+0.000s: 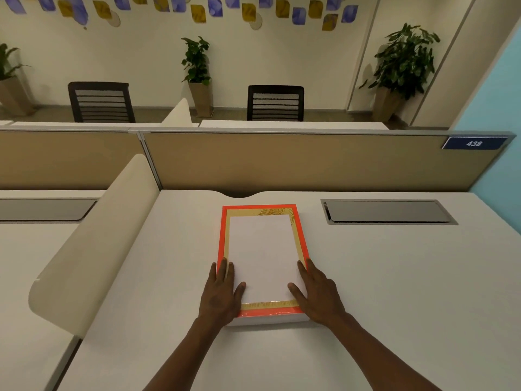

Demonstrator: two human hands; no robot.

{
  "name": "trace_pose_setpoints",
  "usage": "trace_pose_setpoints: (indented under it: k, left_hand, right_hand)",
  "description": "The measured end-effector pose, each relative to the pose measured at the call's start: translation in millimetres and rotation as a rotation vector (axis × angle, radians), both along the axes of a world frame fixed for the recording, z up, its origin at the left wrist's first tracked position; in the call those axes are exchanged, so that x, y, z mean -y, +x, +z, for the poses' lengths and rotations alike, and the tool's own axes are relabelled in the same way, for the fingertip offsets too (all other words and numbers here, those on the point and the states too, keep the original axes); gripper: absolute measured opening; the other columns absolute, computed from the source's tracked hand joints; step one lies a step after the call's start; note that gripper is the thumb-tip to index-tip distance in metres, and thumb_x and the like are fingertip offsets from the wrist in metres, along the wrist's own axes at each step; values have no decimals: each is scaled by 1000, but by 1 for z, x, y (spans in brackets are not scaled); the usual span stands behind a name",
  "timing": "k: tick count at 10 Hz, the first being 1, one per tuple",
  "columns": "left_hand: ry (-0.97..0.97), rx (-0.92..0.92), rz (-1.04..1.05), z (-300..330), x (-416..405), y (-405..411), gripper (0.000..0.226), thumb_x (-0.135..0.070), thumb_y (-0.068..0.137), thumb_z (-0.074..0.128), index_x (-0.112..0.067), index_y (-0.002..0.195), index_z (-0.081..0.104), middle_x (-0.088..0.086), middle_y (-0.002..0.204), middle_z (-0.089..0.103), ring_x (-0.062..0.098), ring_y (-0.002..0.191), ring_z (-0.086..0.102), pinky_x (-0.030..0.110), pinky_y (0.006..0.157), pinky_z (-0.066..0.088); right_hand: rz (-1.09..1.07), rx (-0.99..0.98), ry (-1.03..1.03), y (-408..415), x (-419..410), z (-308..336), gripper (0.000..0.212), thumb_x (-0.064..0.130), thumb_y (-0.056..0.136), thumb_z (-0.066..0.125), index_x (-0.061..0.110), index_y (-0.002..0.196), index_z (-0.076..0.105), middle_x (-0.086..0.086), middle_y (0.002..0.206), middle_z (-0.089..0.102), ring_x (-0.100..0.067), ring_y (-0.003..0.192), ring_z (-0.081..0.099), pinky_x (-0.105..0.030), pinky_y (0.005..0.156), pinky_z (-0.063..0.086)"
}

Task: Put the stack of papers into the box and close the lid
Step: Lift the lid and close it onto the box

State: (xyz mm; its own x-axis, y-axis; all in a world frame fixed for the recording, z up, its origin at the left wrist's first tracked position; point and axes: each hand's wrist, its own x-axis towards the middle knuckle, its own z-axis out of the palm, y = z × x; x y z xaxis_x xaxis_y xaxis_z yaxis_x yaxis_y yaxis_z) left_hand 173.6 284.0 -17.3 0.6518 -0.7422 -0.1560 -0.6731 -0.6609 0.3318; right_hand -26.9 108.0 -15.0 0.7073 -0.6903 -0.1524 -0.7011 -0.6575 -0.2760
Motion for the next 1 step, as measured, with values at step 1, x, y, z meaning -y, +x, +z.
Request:
trace_pose_setpoints:
  k: [1]
  left_hand:
    - [-49, 50, -14, 13, 7, -1, 79, -63, 98, 26, -21, 162, 5, 4, 170, -7, 28, 158, -10, 45, 129, 9]
  right_hand:
    - [-7, 44, -29, 1, 10, 14, 86, 76, 88, 15, 29, 158, 1, -1, 168, 0, -25, 152, 18, -48, 121, 24]
